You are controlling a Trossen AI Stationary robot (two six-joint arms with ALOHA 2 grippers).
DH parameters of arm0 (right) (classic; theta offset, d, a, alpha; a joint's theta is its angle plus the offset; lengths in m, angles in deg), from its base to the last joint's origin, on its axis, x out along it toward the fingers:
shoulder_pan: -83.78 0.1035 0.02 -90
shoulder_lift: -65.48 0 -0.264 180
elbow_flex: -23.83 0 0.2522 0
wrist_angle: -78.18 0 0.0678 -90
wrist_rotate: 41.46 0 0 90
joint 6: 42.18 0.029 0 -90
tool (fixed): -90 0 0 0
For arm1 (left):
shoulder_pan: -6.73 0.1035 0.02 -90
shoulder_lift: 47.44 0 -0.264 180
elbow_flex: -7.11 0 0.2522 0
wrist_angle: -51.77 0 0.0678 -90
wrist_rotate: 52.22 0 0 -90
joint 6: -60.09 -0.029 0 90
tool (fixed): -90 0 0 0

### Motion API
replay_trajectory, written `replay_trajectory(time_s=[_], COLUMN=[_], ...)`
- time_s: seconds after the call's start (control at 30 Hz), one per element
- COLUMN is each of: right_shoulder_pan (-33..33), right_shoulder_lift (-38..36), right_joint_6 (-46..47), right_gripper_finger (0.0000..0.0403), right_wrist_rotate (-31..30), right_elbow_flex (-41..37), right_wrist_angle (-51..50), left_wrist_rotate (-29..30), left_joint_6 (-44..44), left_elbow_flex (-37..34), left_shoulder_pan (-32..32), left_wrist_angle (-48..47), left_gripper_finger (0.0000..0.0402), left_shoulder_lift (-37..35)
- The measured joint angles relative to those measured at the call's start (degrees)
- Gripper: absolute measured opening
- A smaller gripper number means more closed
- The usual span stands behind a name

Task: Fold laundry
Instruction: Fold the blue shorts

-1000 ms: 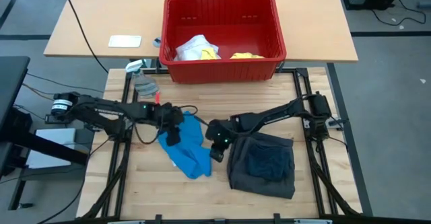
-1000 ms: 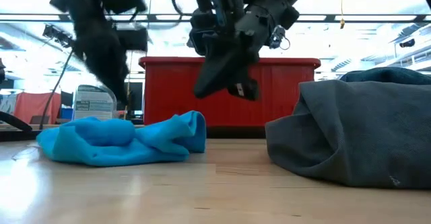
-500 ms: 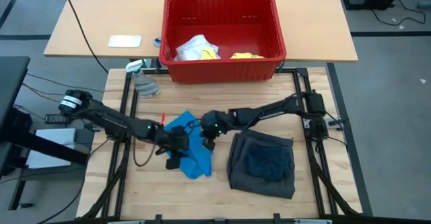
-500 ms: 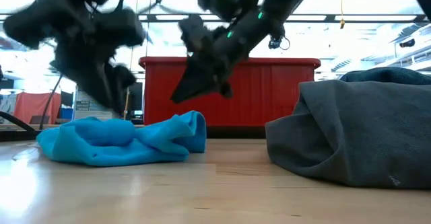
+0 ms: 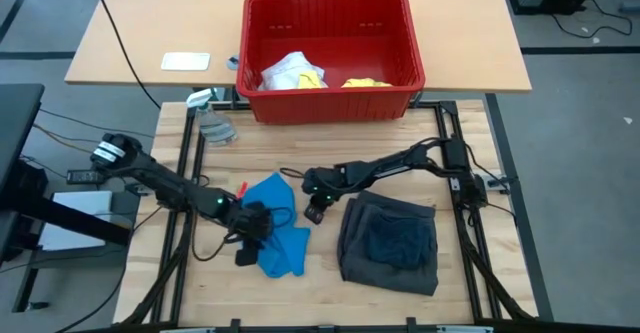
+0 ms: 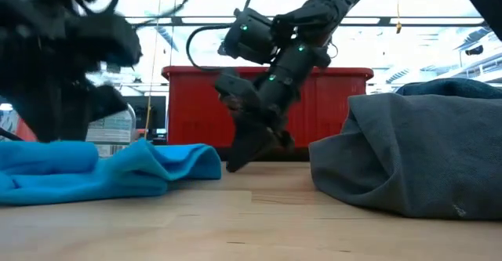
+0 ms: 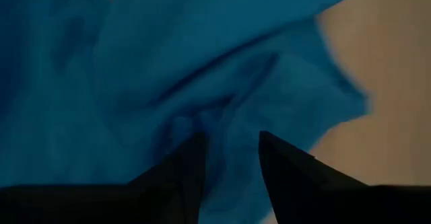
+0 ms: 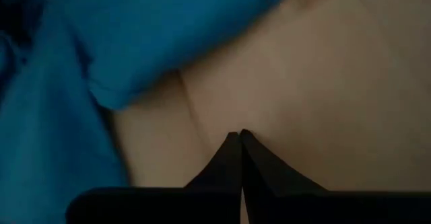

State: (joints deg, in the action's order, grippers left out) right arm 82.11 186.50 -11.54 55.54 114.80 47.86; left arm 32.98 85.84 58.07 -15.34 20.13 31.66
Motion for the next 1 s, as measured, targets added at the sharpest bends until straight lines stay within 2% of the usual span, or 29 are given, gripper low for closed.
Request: replay_trajectory(time_s=[0.17,0.3,0.4,0.6,0.67,0.77,0.87,1.0], right_shoulder_pan=[1.0,1.4,2.2,2.8,2.9,3.3,3.7,4.1], right_shoulder_lift=[-2.8,-4.3,-3.8,-3.9,-3.9,-3.9,-3.9,-3.9], right_joint_6=[-2.0,-2.4,-2.4,0.4,2.1,3.9,4.3,3.9], right_gripper_finger=[0.0009,0.0009,0.0008,0.0007,0.0007,0.0007,0.0007,0.0007], right_wrist_rotate=[-0.7,3.8,4.4,2.0,0.8,-0.8,-1.0,-1.5], right_elbow_flex=[-0.6,-0.4,-0.6,-0.5,-0.5,-0.5,-0.5,-0.5], right_wrist_angle=[0.3,7.7,10.3,13.0,13.0,12.5,12.1,11.1], left_wrist_rotate=[1.5,4.7,5.2,6.6,4.7,-2.7,-10.0,-13.1], left_joint_6=[-2.6,-4.5,-4.8,-5.9,-6.0,-5.9,-3.9,-0.3], left_elbow_flex=[4.2,5.3,5.2,5.2,5.1,5.1,5.1,5.2], left_shoulder_pan=[-1.7,-3.1,-3.3,-3.3,-2.9,-1.6,-1.2,-2.8], left_wrist_angle=[-4.2,-1.5,0.3,3.7,4.8,5.0,2.7,-1.8], left_gripper_finger=[0.0143,0.0143,0.0144,0.0163,0.0166,0.0161,0.0145,0.01], left_shoulder_lift=[-5.3,-7.0,-4.9,3.8,6.8,8.0,6.7,1.9])
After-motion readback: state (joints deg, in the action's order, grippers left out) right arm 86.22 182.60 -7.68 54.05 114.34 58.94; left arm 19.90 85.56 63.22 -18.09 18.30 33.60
